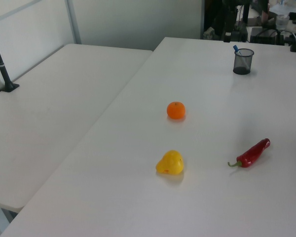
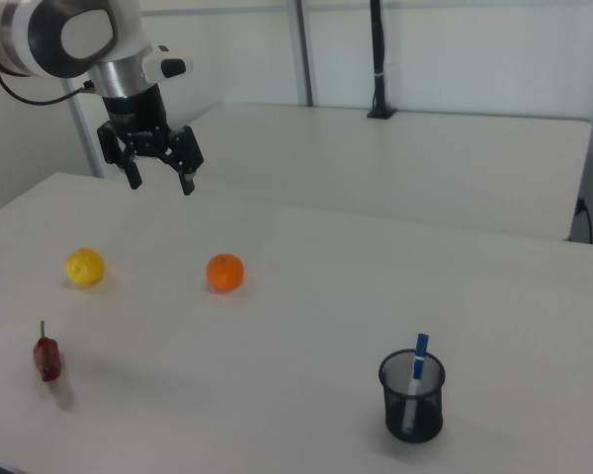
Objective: Take marker pen
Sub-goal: 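Move the open gripper toward the black mesh pen cup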
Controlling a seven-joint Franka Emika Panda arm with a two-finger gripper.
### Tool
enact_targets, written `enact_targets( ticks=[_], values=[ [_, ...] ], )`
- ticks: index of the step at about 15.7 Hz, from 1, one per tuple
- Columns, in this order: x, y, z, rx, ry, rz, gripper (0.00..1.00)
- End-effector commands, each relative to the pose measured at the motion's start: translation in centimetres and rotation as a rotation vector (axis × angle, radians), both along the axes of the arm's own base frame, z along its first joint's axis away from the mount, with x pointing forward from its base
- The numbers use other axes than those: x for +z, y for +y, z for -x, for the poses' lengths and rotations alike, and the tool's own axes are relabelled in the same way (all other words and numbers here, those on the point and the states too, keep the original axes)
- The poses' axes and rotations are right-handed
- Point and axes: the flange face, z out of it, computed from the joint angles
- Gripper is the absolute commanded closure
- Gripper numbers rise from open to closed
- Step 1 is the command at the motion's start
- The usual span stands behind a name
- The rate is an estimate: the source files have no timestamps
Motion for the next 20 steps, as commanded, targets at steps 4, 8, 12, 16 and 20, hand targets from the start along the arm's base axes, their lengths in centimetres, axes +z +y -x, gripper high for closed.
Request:
enact_targets(
  ticks=[4,8,12,16,20],
  values=[
    [0.7,-0.9,0.8,-0.036,-0.007,-0.001,0.0],
    [0.3,-1.0,0.6,-0.025,-0.004,0.001,0.0],
    [0.1,-2.0,0.2,-0.045,-0.016,0.003,0.0],
    [0.5,-6.3,-0.5,-0.116,-0.079,0.009,0.0],
    [1.2,-11.0,-0.8,-0.202,-0.155,0.016,0.0]
  ],
)
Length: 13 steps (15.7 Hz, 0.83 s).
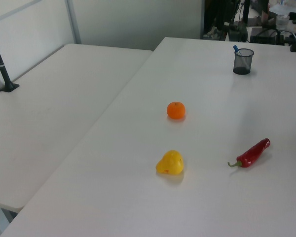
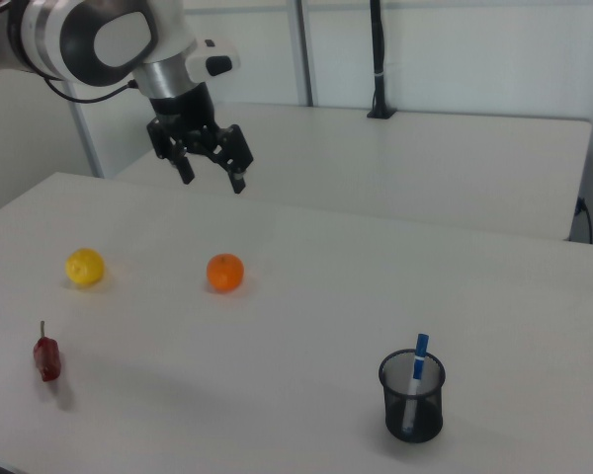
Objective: Take marker pen
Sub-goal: 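Move the open gripper toward the black mesh pen cup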
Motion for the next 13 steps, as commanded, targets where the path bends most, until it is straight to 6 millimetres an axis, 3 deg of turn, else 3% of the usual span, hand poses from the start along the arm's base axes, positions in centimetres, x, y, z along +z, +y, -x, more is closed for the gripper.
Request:
enact_targets(
  ticks=[1,7,12,13],
  values=[
    [0.4,-4.5,0.1,-0.086,-0.069,0.02,0.0],
    [-1.2,-13.2,0.4,-0.223,-0.153,0.087,0.0],
    [-4.1,-18.2,0.7,-0.294,-0.199,0.123,0.0],
    [-4.9,-18.8,0.5,-0.3,-0.209,0.131,0.04]
  ],
)
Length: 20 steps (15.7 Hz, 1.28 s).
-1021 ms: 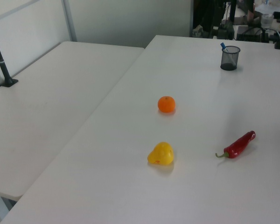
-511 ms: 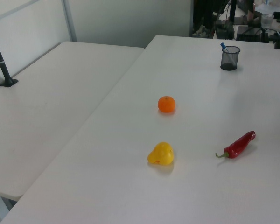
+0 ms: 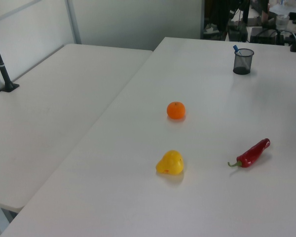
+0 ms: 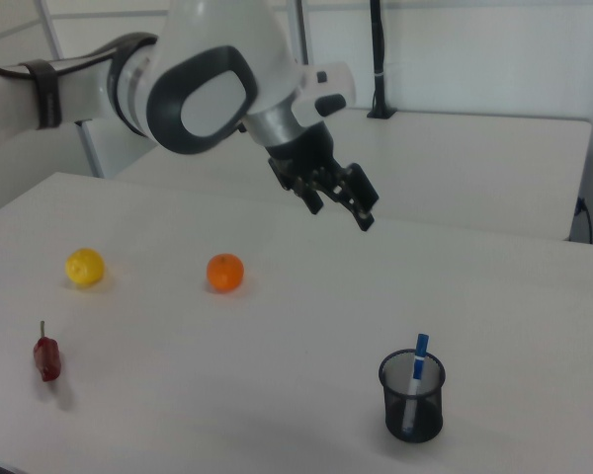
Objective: Take marker pen
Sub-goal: 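Lower the gripper over the cup and close on the blue-capped marker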
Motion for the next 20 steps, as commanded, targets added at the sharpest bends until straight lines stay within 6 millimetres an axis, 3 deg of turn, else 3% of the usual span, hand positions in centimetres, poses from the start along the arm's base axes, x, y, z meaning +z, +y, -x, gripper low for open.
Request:
enact_targets(
  ticks=[1,9,14,20],
  values=[
    [-3.0,-2.2,-0.2,-0.031,-0.029,0.038,0.08],
    [-9.4,-5.0,0.2,0.024,-0.025,0.109,0.28],
    [-13.2,-6.4,0.4,0.105,-0.018,0.175,0.35],
    [-16.7,-7.4,-0.4,0.123,-0.019,0.217,0.35]
  ],
)
